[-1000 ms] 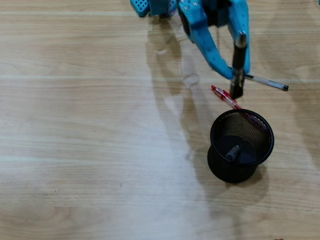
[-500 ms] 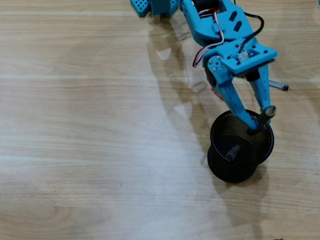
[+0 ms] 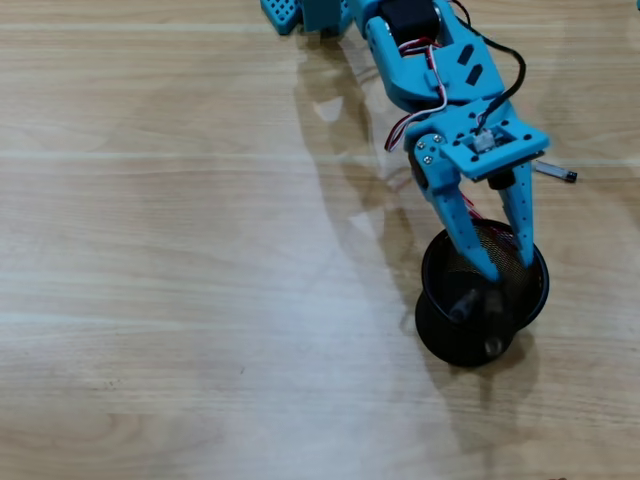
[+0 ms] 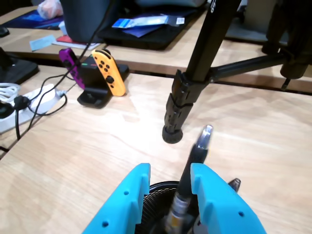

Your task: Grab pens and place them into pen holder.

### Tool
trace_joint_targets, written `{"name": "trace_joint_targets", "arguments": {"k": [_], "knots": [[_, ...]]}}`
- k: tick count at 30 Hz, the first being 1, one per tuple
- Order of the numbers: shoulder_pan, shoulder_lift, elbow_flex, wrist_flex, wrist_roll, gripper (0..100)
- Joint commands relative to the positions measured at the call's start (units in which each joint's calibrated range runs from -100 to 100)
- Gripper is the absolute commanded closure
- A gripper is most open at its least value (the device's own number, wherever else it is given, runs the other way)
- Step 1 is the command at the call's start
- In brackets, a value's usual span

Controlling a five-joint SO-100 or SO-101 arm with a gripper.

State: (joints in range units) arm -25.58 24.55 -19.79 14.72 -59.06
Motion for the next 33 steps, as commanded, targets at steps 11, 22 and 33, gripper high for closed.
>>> {"name": "trace_joint_targets", "arguments": {"k": [11,22,33], "knots": [[-1.62,-12.62,-2.11,18.31,17.18,89],[-6.10,-24.26,-2.11,35.99,27.96,98],[-16.25,-25.28,-2.11,51.30,36.76,98]]}}
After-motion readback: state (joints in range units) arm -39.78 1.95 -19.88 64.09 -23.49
